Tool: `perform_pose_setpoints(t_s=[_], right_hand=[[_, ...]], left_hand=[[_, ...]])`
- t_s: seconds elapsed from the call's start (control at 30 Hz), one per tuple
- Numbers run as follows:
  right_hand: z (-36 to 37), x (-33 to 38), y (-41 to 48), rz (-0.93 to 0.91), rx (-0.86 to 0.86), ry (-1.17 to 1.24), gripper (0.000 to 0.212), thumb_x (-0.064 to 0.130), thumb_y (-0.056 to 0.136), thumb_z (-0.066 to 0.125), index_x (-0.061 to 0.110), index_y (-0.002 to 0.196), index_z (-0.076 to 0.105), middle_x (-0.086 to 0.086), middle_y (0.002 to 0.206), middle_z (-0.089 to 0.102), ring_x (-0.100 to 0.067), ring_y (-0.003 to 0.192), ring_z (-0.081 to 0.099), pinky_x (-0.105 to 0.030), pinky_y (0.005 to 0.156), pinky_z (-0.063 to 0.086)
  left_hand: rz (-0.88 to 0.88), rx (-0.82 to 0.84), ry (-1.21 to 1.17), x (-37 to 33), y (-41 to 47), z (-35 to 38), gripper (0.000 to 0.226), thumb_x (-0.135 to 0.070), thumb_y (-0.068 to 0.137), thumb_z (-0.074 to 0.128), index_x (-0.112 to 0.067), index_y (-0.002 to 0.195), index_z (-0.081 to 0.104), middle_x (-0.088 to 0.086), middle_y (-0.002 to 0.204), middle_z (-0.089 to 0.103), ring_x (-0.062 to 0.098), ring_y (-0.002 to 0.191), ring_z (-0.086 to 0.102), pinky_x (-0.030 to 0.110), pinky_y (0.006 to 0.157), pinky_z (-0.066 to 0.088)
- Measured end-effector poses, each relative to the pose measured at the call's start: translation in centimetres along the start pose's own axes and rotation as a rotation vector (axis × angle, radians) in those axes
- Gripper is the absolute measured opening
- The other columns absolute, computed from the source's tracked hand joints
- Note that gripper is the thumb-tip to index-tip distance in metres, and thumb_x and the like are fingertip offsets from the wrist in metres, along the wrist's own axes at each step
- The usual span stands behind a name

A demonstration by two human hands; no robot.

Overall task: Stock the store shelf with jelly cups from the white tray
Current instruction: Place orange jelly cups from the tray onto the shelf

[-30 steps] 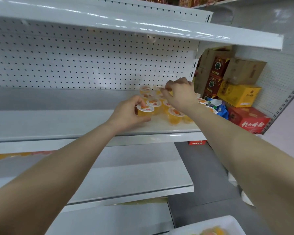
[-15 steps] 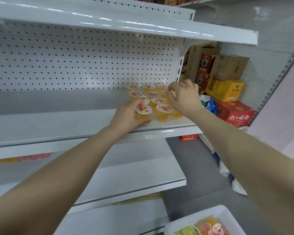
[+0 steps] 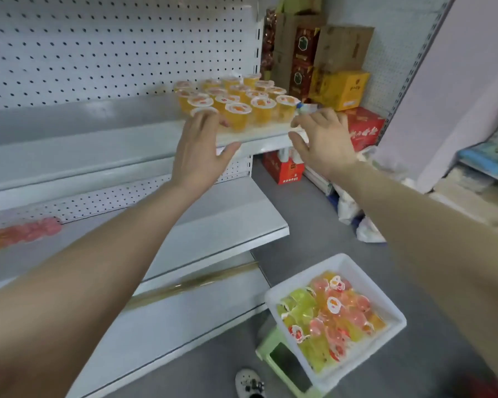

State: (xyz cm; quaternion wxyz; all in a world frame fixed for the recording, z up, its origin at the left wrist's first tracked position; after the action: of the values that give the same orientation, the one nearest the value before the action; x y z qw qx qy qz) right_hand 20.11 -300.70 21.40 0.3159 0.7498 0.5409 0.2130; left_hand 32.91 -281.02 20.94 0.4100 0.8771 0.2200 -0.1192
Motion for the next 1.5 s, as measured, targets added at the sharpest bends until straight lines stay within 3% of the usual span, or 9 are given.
perform_pose_setpoints(t_s=[0.17,0.33,0.63,0.87,1.2,1.4,1.5], right_hand=[[-0.3,-4.3,-10.2,0.070,0.088,-0.094,0.022,0.033,0.092,0.055,0.014,0.100,0.065,-0.010,0.089,0.068,-0.035,0.093,0.057,-0.045,0.082,0.040],[1.0,-9.3,-21.3,0.246,0.276,-0.106,0.026,0.033,0.092,0.051,0.014,0.101,0.064,-0.007,0.089,0.069,-0.036,0.097,0.056,-0.045,0.085,0.041],[6.7,-16.3,-37.0,0.419,0.527,-0.080,0.022,0.028,0.091,0.062,0.016,0.110,0.065,-0.005,0.101,0.071,-0.035,0.100,0.060,-0.043,0.083,0.041],[12.6,-23.3,-44.4,0.543,0.684,-0.021,0.030,0.017,0.082,0.071,0.017,0.112,0.065,-0.002,0.095,0.070,-0.034,0.099,0.059,-0.044,0.086,0.039],[21.8,-28.8,-52.4,0.572,0.975,0.008,0.045,0.011,0.079,0.070,0.018,0.122,0.062,-0.004,0.107,0.068,-0.034,0.103,0.060,-0.046,0.088,0.042],[26.5,-29.9,-56.4,0.346,1.137,-0.097,0.053,-0.003,0.062,0.075,0.009,0.112,0.066,-0.007,0.089,0.069,-0.035,0.082,0.062,-0.041,0.069,0.048],[28.4,-29.7,-57.4,0.301,1.239,-0.084,0.059,-0.005,0.070,0.062,0.010,0.127,0.058,-0.009,0.106,0.065,-0.033,0.098,0.056,-0.040,0.082,0.046]], left_hand=[[0.072,0.113,-0.104,-4.5,-4.4,6.1,0.030,-0.027,0.085,0.067,-0.016,0.111,0.058,0.004,0.115,0.055,0.024,0.109,0.049,0.025,0.090,0.035],[0.112,0.302,-0.179,-8.0,-10.1,14.2,0.028,-0.028,0.085,0.069,-0.018,0.109,0.059,0.001,0.115,0.056,0.021,0.110,0.048,0.018,0.090,0.029],[0.047,0.612,-0.160,-9.9,-20.0,29.3,0.029,-0.029,0.086,0.070,-0.018,0.111,0.061,-0.001,0.113,0.061,0.022,0.108,0.051,0.031,0.090,0.040],[-0.057,0.733,-0.123,-9.5,-25.7,39.2,0.033,-0.025,0.081,0.076,-0.017,0.111,0.063,0.000,0.110,0.064,0.022,0.106,0.055,0.028,0.087,0.043],[-0.098,0.918,-0.066,-7.7,-29.7,52.7,0.045,-0.028,0.085,0.071,-0.016,0.126,0.058,0.004,0.124,0.061,0.025,0.114,0.053,0.034,0.095,0.046],[-0.002,0.992,-0.026,-5.7,-29.0,61.4,0.044,-0.026,0.093,0.062,-0.021,0.135,0.051,0.003,0.134,0.054,0.025,0.122,0.049,0.040,0.101,0.045],[0.062,1.008,-0.027,-5.4,-28.9,64.4,0.048,-0.011,0.093,0.059,-0.014,0.139,0.048,0.007,0.139,0.050,0.029,0.126,0.047,0.043,0.106,0.041]])
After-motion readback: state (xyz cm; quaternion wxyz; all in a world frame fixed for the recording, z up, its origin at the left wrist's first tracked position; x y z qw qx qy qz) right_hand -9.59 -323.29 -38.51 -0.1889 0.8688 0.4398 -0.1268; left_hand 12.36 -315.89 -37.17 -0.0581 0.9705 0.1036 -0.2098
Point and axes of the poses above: each hand's wrist, its own y-axis towards the middle knuckle, its own z-axis out of the palm, x = y × z, the point moved 7 cm from there along y, towards the middle knuckle
